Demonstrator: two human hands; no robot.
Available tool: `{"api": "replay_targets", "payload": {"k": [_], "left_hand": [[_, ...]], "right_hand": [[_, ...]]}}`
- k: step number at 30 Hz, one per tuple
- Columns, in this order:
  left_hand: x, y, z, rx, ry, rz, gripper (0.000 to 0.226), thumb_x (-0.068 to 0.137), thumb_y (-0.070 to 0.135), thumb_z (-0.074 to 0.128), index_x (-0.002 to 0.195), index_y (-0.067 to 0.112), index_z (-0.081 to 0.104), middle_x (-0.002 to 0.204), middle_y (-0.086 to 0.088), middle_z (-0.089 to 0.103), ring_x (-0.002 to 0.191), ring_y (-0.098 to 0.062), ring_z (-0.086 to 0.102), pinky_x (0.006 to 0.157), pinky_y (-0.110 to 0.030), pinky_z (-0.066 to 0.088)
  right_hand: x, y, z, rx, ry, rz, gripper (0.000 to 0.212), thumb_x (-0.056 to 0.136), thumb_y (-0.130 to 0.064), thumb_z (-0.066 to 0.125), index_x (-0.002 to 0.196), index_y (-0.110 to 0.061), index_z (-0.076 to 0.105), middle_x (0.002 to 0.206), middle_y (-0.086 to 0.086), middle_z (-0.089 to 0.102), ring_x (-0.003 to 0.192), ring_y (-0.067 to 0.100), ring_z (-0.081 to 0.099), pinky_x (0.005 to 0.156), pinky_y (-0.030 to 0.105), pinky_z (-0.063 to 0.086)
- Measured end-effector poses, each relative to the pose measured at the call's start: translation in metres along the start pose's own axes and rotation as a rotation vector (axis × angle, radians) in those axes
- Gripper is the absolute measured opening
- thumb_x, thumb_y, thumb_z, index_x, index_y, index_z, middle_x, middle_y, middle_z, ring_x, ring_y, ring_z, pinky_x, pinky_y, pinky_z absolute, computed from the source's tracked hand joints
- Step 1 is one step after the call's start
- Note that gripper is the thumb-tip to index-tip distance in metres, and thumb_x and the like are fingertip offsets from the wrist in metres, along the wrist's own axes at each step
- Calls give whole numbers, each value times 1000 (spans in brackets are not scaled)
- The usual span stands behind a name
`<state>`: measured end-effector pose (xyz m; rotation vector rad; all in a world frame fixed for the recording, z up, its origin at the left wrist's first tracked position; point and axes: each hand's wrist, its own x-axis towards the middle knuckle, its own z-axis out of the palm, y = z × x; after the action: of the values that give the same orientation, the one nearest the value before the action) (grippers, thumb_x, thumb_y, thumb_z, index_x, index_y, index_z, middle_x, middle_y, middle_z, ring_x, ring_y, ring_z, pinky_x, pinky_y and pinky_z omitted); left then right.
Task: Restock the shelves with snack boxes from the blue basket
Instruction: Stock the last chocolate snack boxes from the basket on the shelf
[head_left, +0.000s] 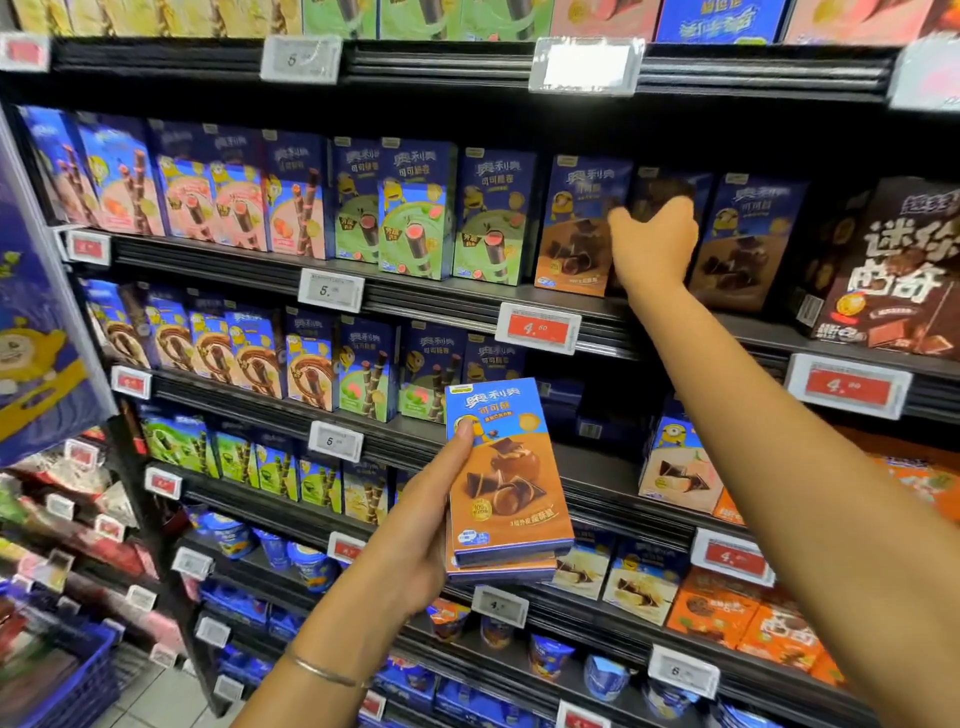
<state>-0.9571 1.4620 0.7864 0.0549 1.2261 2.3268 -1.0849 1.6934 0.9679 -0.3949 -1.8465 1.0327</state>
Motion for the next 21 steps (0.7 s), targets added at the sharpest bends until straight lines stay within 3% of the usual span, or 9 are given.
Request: {"api": "replay_targets", "payload": {"k": [2,5,7,9,12,15,17,19,21], "left_hand": [[0,4,4,8,-3,59,59,77,55,75,119,14,78,125,-19,73,114,-39,72,100,-56,57],[0,18,19,51,-62,160,60,74,56,78,118,17,78,125,-16,74,106,-33,75,90,-50,62],[3,31,35,116,-67,241,66,71,59,83,121,17,75,125,-16,74,106,-32,75,94,-54,60],[10,41,50,174,-65,324,75,72,62,79,128,14,71,131,-18,71,119,-38,69,105,-63,50],[20,55,74,219,-79,400,87,70,67,78,135,11,65,131,-18,70,126,-41,64,111,-64,45],[31,63,95,312,-31,439,107,61,82,75,138,10,60,123,-15,75,114,-37,71,101,-61,54],[42,65,105,357,15,482,93,71,80,66,127,5,64,105,-10,80,93,-30,78,80,-49,64],[54,67,111,340,94,560,68,91,64,64,115,1,66,86,-5,80,71,-20,77,59,-37,62],[62,74,115,333,172,619,52,97,48,68,120,1,65,94,-9,79,73,-18,77,58,-34,62]], "right_hand": [[-20,5,-20,115,-52,-128,28,88,-36,70,107,-18,60,109,1,65,94,12,60,82,32,51],[-62,9,-51,166,-418,-178,15,92,-44,67,90,-29,65,96,-8,68,86,8,68,69,28,57],[-85,5,-69,158,-660,-104,24,92,-56,63,91,-32,66,93,-11,70,81,7,70,58,22,54],[-98,2,-83,198,-769,-41,31,91,-60,63,100,-30,66,94,-14,73,87,10,73,62,28,57],[-103,-2,-101,256,-781,-15,35,90,-48,71,118,-28,62,105,-8,75,98,18,74,75,42,63],[-95,-5,-116,298,-727,22,44,91,-33,74,129,-22,56,112,1,74,96,18,76,72,40,64],[-82,-7,-126,343,-682,54,43,92,-28,73,130,-19,56,111,3,75,93,17,76,71,40,64],[-64,-9,-134,407,-600,72,39,94,-24,71,129,-14,58,105,3,77,86,14,76,66,37,63],[-43,-7,-140,437,-489,81,36,95,-21,70,127,-12,60,100,1,76,80,11,74,62,34,61]]}}
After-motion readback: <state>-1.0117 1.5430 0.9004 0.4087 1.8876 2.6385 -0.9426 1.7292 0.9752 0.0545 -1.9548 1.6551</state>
